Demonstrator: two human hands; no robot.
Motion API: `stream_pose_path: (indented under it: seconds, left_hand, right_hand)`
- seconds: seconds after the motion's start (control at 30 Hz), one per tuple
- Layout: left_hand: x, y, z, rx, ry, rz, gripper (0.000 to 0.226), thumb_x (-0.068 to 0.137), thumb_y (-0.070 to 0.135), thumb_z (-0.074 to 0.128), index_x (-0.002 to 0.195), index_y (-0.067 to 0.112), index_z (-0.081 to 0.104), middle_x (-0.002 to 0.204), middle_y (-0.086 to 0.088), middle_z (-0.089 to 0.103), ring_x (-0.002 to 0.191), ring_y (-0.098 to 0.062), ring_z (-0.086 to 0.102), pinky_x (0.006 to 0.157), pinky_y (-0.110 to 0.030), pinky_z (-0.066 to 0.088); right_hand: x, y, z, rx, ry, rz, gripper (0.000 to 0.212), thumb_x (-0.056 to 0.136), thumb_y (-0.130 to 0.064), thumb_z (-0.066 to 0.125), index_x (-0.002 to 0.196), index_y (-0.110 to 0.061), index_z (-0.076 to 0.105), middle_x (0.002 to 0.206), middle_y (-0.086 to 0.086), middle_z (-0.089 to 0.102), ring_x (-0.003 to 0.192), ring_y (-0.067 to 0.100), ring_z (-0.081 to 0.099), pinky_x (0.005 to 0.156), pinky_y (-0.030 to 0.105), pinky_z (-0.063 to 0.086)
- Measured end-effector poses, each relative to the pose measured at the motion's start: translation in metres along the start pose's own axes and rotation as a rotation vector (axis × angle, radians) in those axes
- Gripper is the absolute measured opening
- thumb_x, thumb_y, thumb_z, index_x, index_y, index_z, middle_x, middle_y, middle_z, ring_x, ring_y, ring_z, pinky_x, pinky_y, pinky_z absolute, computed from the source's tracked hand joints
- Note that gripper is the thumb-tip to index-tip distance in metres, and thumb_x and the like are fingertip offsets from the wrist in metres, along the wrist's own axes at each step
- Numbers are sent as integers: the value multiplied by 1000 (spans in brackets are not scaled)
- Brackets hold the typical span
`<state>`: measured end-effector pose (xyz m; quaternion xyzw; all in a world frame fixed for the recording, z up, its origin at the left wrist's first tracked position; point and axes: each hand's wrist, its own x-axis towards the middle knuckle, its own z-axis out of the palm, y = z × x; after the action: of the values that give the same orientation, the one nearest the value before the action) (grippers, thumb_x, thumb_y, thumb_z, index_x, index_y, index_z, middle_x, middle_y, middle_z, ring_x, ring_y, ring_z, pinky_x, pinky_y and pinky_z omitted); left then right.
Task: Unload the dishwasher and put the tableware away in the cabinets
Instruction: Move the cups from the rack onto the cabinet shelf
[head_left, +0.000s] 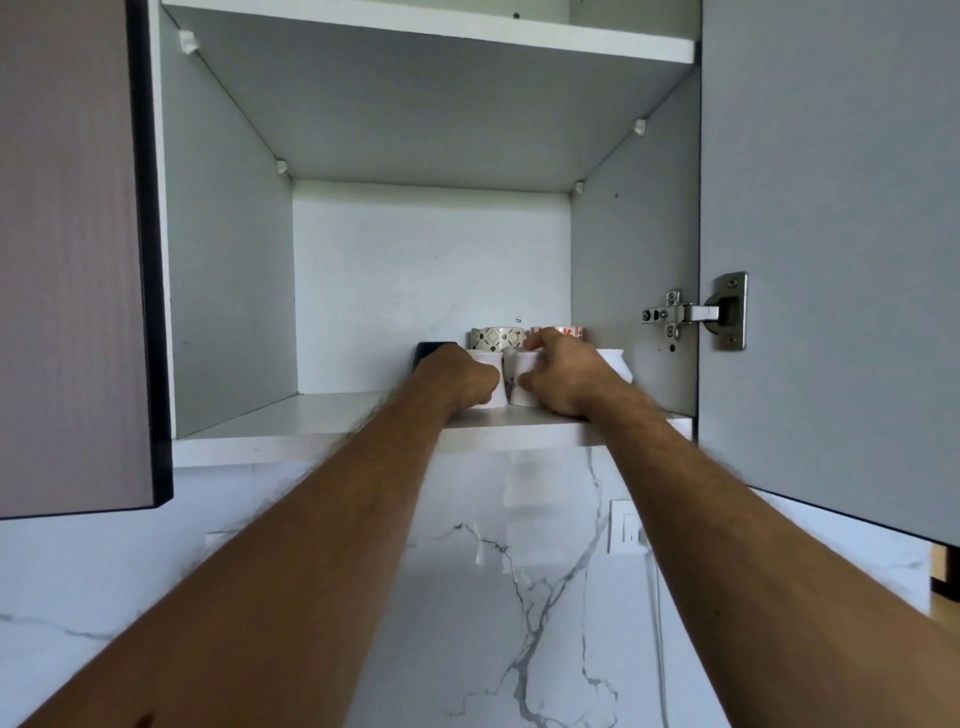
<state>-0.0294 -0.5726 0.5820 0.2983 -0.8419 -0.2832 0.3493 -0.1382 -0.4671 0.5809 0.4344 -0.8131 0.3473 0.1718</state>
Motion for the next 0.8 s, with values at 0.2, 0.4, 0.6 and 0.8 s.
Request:
stream_pose_path:
  seconds: [0.2,0.4,0.6,0.8]
  left_hand:
    - [3,-4,2,40,-6,57,41,73,25,77,109,10,65,102,-8,70,90,-25,66,80,-32,53]
    - [6,-6,3,12,25,70,54,72,32,81,117,10,63,109,-9,68,97,-26,65,88,-36,53]
    - [2,0,0,-7,56,6,55,67,26,62,118,8,56,118,-12,63,96,-26,60,69,-27,47]
    - [-3,2,0,158,276,45,50,86,13,59,128,-1,36,126,-21,54,118,-38,51,96,-38,43]
  right_hand:
    - [-2,0,0,21,33,-7,45,90,-24,61,133,-21,50,132,7,57,120,23,50,86,23,36]
    - [-7,-2,-4,20,37,-11,43,90,-19,51,134,-18,51,133,9,56,124,24,48,89,23,35]
    - [-11,-4,-5,52,82,-48,49,85,-14,55,133,-20,48,134,10,42,117,25,50,87,21,35]
    - [-19,-8,-6,3,214,-117,27,88,-20,54,114,-16,51,118,8,45,99,30,56,83,35,46]
